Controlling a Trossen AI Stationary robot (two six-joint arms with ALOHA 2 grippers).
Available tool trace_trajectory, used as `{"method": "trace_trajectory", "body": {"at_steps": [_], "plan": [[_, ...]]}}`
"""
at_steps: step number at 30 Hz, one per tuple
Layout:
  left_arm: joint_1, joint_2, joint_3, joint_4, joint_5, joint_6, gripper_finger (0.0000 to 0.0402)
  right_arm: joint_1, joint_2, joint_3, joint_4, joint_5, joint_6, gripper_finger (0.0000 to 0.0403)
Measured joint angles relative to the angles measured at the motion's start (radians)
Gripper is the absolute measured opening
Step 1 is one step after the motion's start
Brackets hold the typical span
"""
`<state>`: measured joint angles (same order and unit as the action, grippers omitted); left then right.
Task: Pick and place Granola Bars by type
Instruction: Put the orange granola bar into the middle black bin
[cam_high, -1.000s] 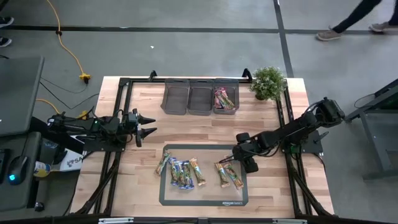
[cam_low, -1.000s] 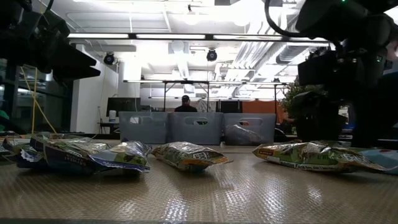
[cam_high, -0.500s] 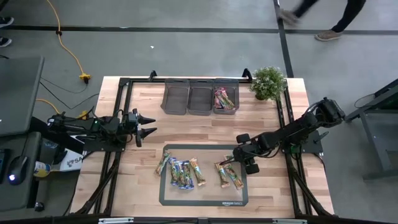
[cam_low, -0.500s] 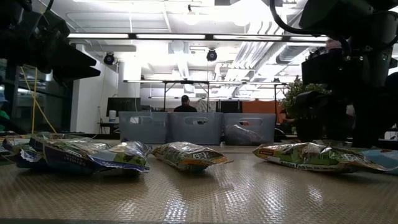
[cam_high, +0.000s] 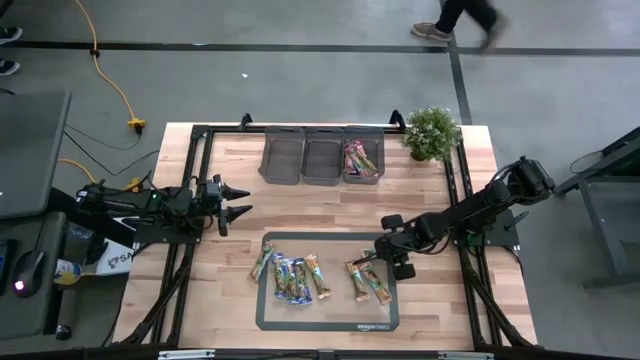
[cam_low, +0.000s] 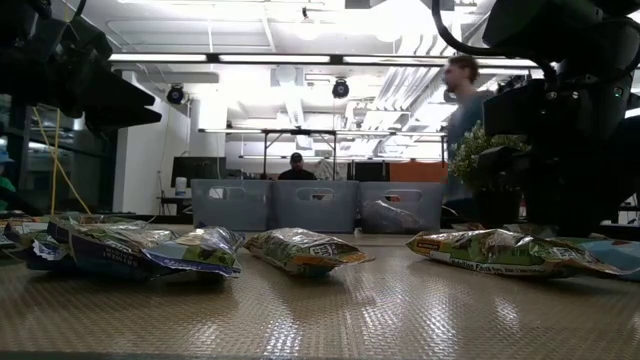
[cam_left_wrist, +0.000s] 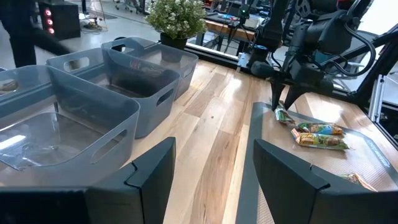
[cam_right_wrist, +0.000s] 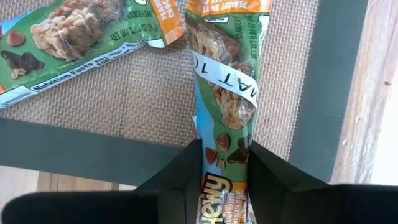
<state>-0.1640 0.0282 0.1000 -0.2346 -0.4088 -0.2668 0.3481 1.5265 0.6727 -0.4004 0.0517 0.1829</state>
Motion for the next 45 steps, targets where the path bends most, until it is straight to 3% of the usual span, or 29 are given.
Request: {"method": "trace_trajectory", "body": {"at_steps": [14,32,38,45], "plan": [[0.0,0.0,0.0,0.0,0.0,0.0,0.0211,0.0,0.001,0.007,-0.001,0.006,0.048,0.0079],[0.0,0.0,0.0,0.0,0.0,0.0,0.0211,-0.001,0.003,0.144,0.005,0.07,0.026,0.0078],[0.0,0.0,0.0,0.0,0.0,0.0,0.0211,-0.019,0.003,0.23,0.1,0.061,0.027,0.0078],[0.0,0.0,0.0,0.0,0.0,0.0,0.0211,-0.054,0.001,0.298,0.363,0.02,0.077,0.0078]]}}
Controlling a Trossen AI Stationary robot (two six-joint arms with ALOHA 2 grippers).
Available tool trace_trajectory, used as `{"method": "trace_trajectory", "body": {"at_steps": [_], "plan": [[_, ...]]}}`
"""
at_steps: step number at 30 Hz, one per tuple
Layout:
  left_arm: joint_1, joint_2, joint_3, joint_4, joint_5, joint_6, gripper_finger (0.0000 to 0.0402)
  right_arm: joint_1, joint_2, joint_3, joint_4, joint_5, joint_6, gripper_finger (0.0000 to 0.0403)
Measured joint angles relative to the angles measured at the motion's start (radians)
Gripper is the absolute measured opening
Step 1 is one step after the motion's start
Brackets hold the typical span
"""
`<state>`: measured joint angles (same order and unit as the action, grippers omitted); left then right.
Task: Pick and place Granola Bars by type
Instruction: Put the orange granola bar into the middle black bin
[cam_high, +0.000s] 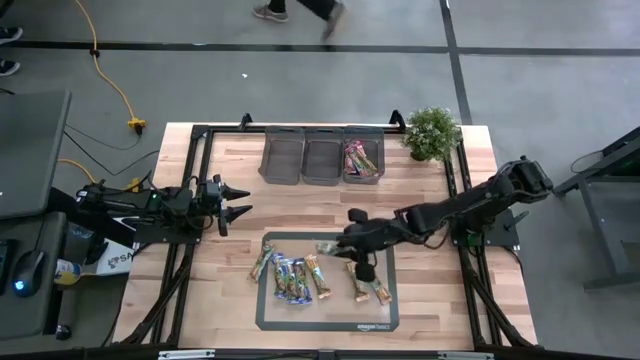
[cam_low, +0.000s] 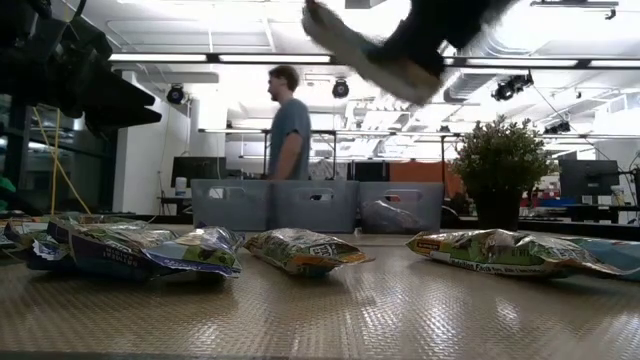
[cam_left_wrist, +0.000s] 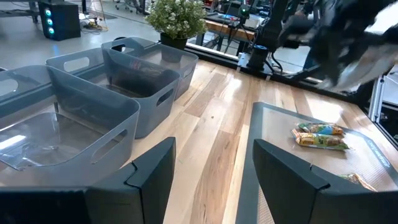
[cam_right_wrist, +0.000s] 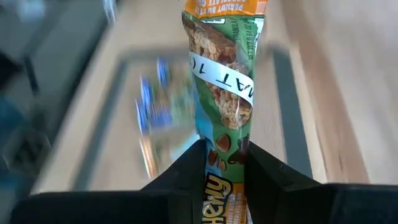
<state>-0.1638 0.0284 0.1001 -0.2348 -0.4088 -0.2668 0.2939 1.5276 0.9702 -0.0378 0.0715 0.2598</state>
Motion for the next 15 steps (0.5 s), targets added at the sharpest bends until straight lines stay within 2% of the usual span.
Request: {"method": "trace_trajectory", "body": {"at_steps": [7,15], "plan": [[0.0,0.0,0.0,0.0,0.0,0.0,0.0211,-0.021,0.0,0.021,0.281,0.019,0.002,0.0078],[0.0,0.0,0.0,0.0,0.0,0.0,0.0211,-0.047,0.0,0.112,0.328,0.1,-0.048,0.0078]]}}
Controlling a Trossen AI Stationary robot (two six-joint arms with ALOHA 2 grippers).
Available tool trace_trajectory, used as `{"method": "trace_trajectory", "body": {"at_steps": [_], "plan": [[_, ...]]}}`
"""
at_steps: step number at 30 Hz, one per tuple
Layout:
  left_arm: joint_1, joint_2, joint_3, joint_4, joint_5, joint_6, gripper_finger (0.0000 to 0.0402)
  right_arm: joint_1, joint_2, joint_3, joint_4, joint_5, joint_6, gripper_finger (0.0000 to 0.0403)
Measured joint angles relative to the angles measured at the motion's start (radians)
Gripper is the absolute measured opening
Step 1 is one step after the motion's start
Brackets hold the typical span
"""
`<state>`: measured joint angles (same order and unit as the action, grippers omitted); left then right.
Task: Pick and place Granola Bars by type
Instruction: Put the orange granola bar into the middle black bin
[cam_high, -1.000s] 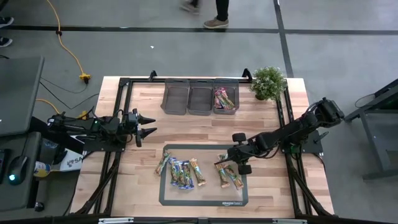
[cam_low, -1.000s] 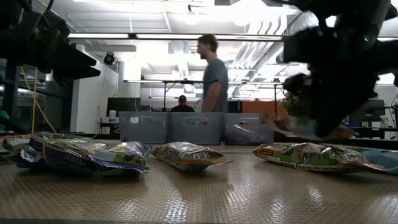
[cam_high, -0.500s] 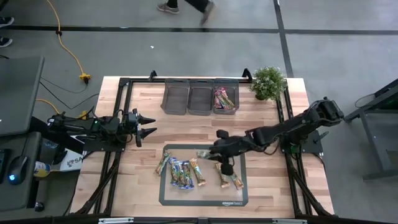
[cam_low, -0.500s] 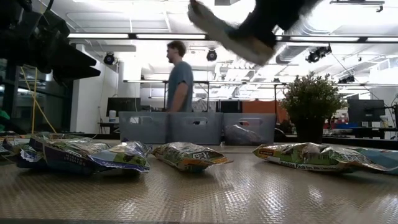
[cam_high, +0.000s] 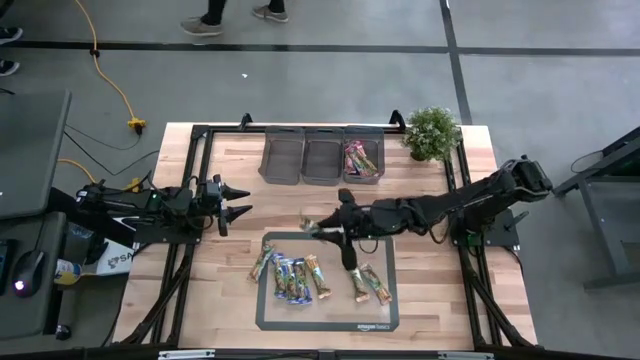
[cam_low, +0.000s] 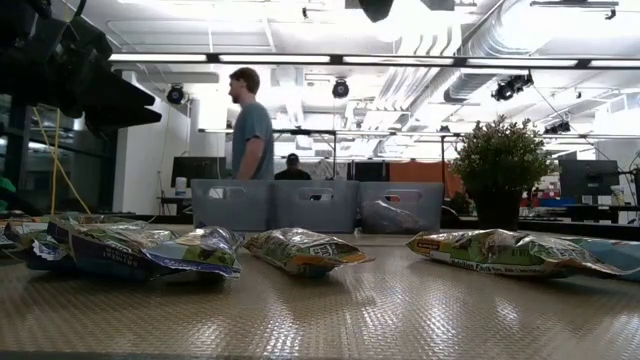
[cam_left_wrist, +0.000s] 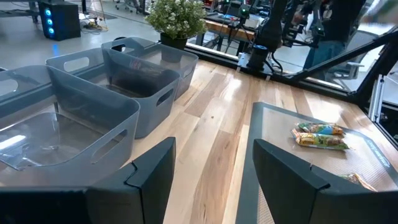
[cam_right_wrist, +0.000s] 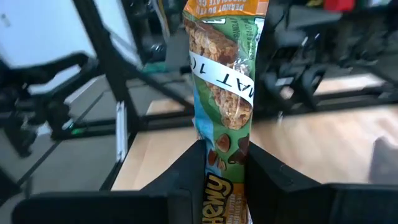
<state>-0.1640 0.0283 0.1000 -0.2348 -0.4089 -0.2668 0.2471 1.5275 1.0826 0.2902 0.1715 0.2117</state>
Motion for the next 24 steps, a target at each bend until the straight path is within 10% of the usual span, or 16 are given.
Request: {"method": "trace_trajectory", "body": {"at_steps": [12,24], "plan": [[0.0,0.0,0.0,0.0,0.0,0.0,0.0211,-0.104,-0.001,0.3,-0.124,0.112,-0.142,0.0078],[0.0,0.0,0.0,0.0,0.0,0.0,0.0211,-0.257,0.008,0.471,-0.157,0.545,-0.207,0.0078]]}}
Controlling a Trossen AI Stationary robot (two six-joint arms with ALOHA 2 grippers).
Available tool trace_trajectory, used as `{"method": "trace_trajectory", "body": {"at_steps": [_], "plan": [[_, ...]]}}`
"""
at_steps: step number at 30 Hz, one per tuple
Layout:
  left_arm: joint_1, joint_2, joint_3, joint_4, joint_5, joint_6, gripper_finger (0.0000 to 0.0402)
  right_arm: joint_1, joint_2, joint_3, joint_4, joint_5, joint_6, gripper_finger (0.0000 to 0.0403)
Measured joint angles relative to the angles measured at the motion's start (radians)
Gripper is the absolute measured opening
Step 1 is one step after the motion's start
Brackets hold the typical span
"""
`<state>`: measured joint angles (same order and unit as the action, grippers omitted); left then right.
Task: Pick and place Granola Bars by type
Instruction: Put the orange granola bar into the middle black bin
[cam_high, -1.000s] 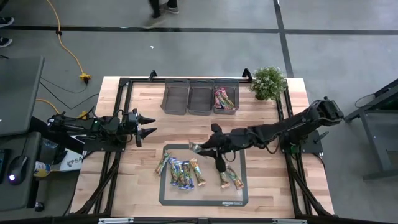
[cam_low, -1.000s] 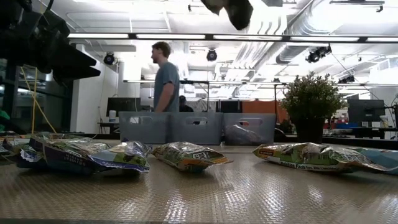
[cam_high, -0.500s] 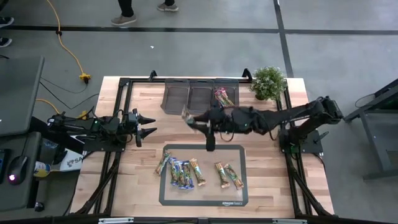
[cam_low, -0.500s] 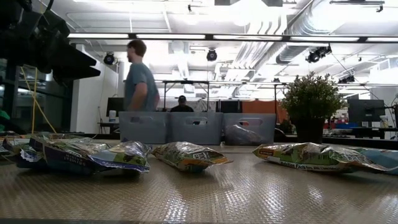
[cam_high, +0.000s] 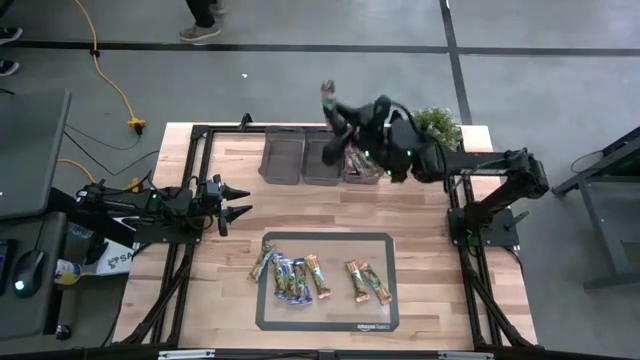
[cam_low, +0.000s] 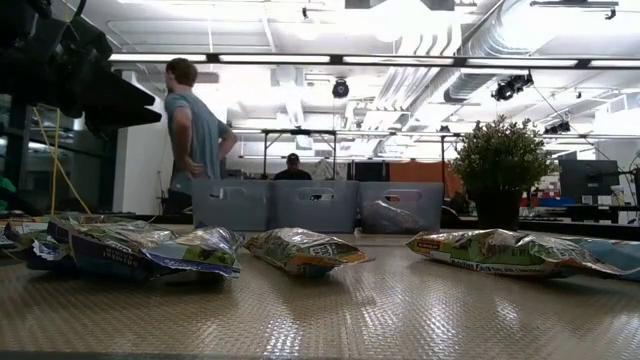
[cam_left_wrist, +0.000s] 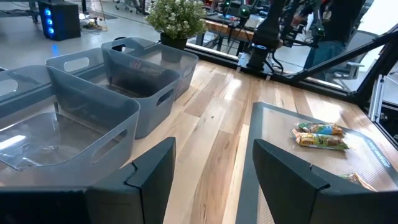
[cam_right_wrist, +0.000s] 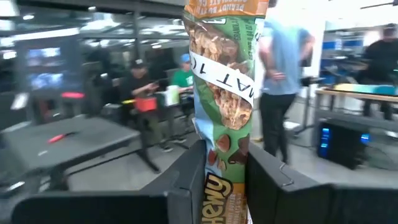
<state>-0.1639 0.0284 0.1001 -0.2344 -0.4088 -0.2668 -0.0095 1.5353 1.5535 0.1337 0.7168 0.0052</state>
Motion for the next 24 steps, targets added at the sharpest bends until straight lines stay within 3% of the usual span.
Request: {"method": "trace_trajectory", "body": {"at_steps": [6,12,18,24], "plan": [[0.0,0.0,0.0,0.0,0.0,0.0,0.0211,-0.099,0.111,0.097,-0.018,0.004,0.122,0.0078],[0.0,0.0,0.0,0.0,0.0,0.0,0.0211,-0.174,0.312,0.273,-0.279,0.051,0.434,0.0078],[0.0,0.0,0.0,0.0,0.0,0.0,0.0211,-0.235,0.48,0.358,-0.528,-0.082,0.763,0.0078],[0.0,0.0,0.0,0.0,0.0,0.0,0.0211,-0.263,0.536,0.261,-0.599,-0.225,1.001,0.0078]]}}
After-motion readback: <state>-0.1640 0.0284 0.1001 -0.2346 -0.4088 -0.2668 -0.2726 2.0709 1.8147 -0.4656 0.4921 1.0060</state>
